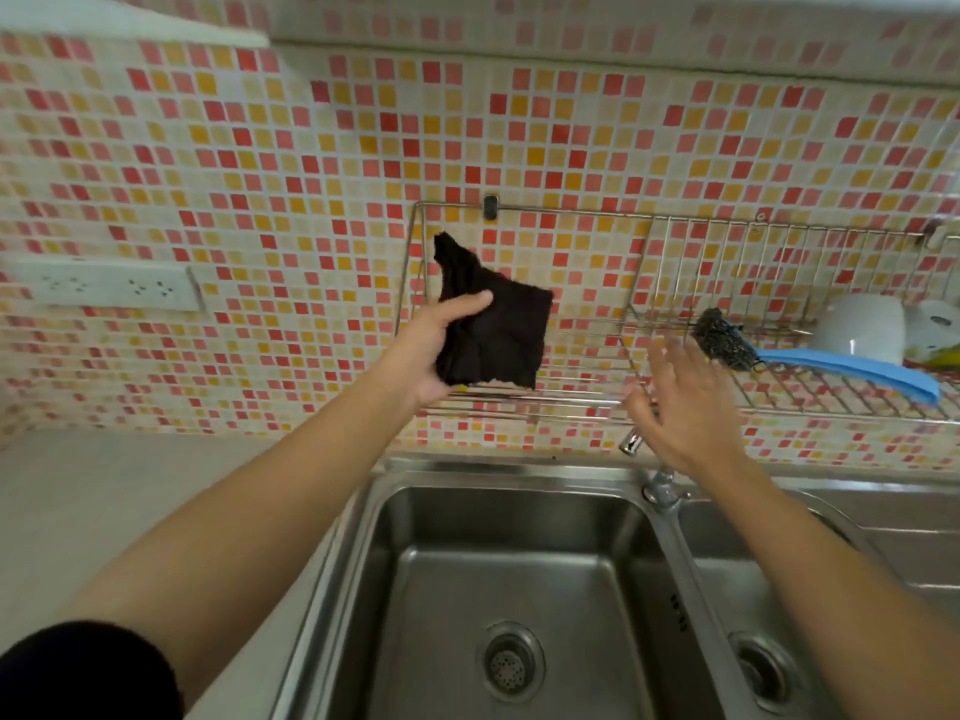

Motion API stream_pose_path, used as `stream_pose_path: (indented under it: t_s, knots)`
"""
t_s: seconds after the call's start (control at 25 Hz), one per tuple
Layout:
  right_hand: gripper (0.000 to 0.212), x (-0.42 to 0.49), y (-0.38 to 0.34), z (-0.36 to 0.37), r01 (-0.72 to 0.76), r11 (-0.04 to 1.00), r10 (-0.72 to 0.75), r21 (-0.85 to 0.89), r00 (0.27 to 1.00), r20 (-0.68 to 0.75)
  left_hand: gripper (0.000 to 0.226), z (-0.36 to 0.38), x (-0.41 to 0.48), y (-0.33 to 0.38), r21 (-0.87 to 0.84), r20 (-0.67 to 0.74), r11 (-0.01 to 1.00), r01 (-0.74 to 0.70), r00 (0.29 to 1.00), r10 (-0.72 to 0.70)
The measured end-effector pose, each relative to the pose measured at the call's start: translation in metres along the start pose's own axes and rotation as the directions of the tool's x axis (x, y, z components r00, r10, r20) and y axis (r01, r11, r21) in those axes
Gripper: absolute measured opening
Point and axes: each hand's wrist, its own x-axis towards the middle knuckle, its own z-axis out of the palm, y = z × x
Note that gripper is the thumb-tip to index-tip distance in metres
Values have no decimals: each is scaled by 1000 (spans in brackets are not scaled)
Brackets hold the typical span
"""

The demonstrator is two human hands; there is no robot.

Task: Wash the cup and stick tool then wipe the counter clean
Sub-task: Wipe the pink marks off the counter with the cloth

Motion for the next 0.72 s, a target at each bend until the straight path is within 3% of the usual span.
stream_pose_path:
  t_s: [0.12,0.24,0.36,0.52,0.6,0.64,0.68,0.72]
  knots:
    - [63,-32,-54,11,104,993,-98,50,990,-103,22,-47,-59,4,2,-69,998,56,996,-55]
    - [57,-80,-137,44,213,965,-204,156,976,-73,35,-116,-128,7,-26,-108,996,91,990,-93]
    - [59,-146,-228,91,203,931,-241,304,966,91,42,-198,-204,10,-26,-213,983,181,960,-182]
    - [66,-231,-319,147,137,906,-294,400,884,363,45,-304,-283,17,95,-370,919,383,870,-324]
    - [69,-255,-353,164,81,915,-269,395,853,447,51,-346,-305,13,298,-474,807,510,813,-339]
    - [66,-262,-366,171,28,923,-230,383,840,491,61,-363,-312,4,436,-475,717,543,816,-329]
    - [63,-266,-375,176,-24,927,-187,375,836,516,75,-376,-317,-10,625,-426,563,540,841,-334]
    - [61,-269,-381,181,-68,926,-147,371,840,522,92,-388,-323,-31,838,-330,297,459,858,-394]
